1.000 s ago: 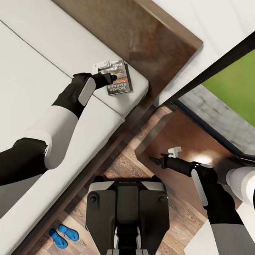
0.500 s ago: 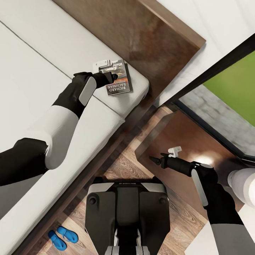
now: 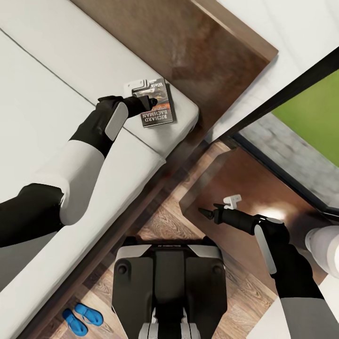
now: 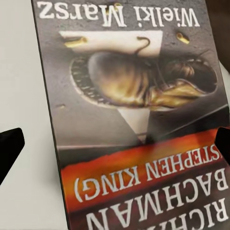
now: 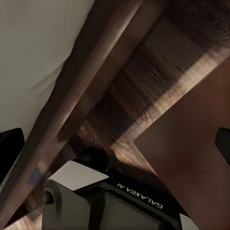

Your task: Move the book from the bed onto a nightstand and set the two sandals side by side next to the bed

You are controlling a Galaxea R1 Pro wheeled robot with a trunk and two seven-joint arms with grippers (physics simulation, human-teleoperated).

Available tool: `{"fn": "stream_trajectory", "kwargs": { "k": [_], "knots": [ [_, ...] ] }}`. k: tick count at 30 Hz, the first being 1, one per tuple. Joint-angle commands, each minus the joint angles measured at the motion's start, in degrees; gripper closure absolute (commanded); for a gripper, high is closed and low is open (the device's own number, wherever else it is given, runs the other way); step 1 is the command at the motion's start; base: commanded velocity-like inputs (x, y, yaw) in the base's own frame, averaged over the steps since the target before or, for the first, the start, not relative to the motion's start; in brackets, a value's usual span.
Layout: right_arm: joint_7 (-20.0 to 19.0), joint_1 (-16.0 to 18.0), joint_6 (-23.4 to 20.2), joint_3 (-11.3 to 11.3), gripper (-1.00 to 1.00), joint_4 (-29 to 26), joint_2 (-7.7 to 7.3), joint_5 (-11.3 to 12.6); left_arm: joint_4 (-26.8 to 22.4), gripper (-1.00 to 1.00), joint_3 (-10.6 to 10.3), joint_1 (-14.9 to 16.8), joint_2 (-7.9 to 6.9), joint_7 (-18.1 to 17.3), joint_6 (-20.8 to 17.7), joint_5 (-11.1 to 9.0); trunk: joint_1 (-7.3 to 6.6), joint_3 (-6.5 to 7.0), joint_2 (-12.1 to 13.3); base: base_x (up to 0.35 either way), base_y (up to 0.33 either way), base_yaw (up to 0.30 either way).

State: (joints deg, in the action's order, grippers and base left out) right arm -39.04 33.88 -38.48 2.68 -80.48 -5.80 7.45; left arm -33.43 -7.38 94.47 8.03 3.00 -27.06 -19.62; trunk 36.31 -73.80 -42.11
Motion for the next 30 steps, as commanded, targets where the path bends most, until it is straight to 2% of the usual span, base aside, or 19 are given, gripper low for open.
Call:
{"fn": "stream_trajectory", "kwargs": {
  "k": [1, 4, 9, 21, 30],
  "knots": [
    [0.02, 0.02, -0.45, 0.03, -1.00, -0.03, 0.00, 0.46, -0.06, -1.00, -0.20, 0.01, -0.03, 0.29, -0.22, -0.51, 0.24, -0.22, -0.47, 0.000, 0.000, 0.000],
    [0.02, 0.01, -0.45, 0.04, -1.00, -0.03, 0.00, 0.46, -0.06, -1.00, -0.22, 0.01, -0.03, 0.27, -0.20, -0.51, 0.90, -0.75, -1.67, 0.000, 0.000, 0.000],
    [0.02, 0.00, -0.45, 0.03, -1.00, -0.03, 0.00, 0.46, -0.06, -1.00, -0.24, 0.01, -0.03, 0.26, -0.15, -0.51, 0.90, -0.75, -1.67, 0.000, 0.000, 0.000],
    [0.00, -0.01, -0.45, 0.05, -1.00, -0.03, 0.00, 0.46, -0.06, -1.00, -0.25, 0.01, -0.03, 0.26, -0.11, -0.51, 3.53, -2.91, -6.48, 0.000, 0.000, 0.000],
    [-0.06, 0.03, -0.45, 0.05, -1.00, -0.03, 0.00, 0.46, -0.06, -1.00, -0.27, -0.05, 0.01, 0.26, -0.10, -0.50, 3.53, -2.91, -6.48, 0.000, 0.000, 0.000]
  ]
}}
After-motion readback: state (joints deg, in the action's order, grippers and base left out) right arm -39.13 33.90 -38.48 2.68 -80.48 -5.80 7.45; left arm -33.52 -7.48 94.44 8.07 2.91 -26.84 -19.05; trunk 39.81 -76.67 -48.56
